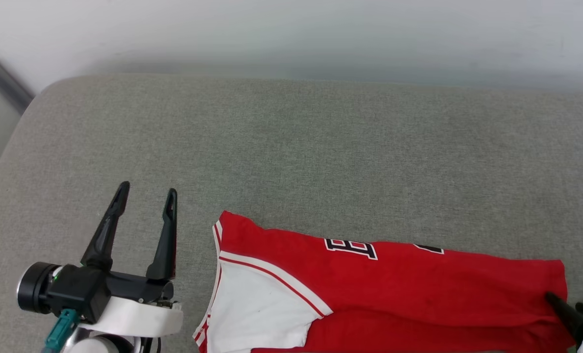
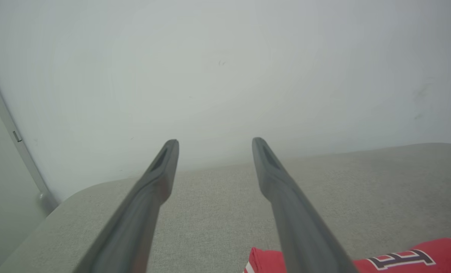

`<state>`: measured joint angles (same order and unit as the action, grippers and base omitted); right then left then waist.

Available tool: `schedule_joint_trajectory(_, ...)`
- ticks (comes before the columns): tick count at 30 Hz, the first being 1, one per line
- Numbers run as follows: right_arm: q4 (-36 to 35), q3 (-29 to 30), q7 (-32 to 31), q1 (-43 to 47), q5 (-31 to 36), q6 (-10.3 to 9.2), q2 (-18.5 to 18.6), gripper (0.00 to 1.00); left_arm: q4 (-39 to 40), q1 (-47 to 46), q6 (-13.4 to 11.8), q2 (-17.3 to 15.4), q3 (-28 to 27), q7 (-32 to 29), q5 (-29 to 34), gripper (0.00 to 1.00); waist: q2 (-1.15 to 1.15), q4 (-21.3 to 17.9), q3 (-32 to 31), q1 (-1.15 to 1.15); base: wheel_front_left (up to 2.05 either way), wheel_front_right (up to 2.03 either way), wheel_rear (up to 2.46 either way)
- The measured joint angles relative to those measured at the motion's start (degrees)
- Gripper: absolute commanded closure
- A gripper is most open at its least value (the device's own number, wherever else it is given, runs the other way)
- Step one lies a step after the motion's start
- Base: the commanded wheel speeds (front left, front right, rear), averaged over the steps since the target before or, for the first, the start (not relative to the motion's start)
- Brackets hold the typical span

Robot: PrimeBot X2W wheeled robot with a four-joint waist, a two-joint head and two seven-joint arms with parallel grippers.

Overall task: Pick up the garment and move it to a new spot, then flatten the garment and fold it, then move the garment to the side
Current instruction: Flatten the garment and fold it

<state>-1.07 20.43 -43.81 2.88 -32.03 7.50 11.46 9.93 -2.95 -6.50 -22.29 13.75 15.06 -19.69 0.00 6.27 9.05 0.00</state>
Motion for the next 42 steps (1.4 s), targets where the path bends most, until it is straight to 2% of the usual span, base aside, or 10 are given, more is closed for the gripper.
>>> schedule_joint_trajectory(5,5.31,1.99,1.74,-1.19,2.45,0.0,-2.96,0.0,0.11,1.97,4.08,5.75,-4.35,0.0,4.58,0.0,0.0,0.85,0.74,0.0,0.0,0.0,0.0)
schedule_joint_trajectory(9,8.47,1.72,2.05,-2.58,2.33,0.0,-3.7,0.0,-0.11,2.49,7.54,8.84,-7.21,0.01,6.81,0.0,0.0,1.21,1.26,0.0,0.0,0.0,0.0)
schedule_joint_trajectory(12,10.17,1.12,2.01,-3.08,1.75,-0.01,-3.5,0.0,-0.8,2.49,9.72,10.12,-8.45,0.01,9.01,0.0,0.0,1.49,1.63,0.0,0.0,0.0,0.0)
schedule_joint_trajectory(18,11.59,-1.34,1.69,-3.44,0.43,-0.11,-2.4,0.0,-1.52,2.47,12.07,11.87,-10.7,0.01,10.82,0.0,0.0,1.77,1.86,0.0,0.0,0.0,0.0)
schedule_joint_trajectory(19,11.63,-1.89,1.69,-3.43,0.16,-0.13,-2.32,0.7,-1.59,2.47,12.28,12.1,-10.95,0.0,11.05,0.0,0.0,1.73,1.79,0.0,0.0,0.0,0.0)
schedule_joint_trajectory(20,11.68,-2.35,1.83,-3.43,-0.1,-0.18,-2.26,1.0,-1.66,2.47,12.58,12.26,-11.25,0.01,11.2,0.0,0.0,1.69,1.71,0.0,0.0,0.0,0.0)
schedule_joint_trajectory(26,12.01,-4.85,5.08,-2.91,-0.68,0.05,-1.36,1.0,-2.3,2.61,13.36,13.11,-12.33,0.0,12.23,0.0,0.0,1.05,0.91,0.0,0.0,0.0,0.0)
schedule_joint_trajectory(30,12.06,-2.8,7.09,-2.98,0.43,0.07,-0.16,1.0,-2.49,2.95,13.56,13.39,-12.67,0.01,12.54,0.0,0.0,0.43,0.45,0.0,0.0,0.0,0.0)
schedule_joint_trajectory(36,13.81,3.01,7.99,-3.22,3.38,0.01,4.14,1.0,-2.74,3.04,13.83,13.5,-12.84,0.01,13.34,0.0,0.0,-0.32,0.07,0.0,0.0,0.0,0.0)
schedule_joint_trajectory(42,12.06,3.43,7.56,-3.55,4.2,0.0,3.41,1.0,-3.45,3.7,13.89,13.55,-12.93,0.01,13.43,0.0,0.0,-1.0,-0.84,0.0,0.0,0.0,0.0)
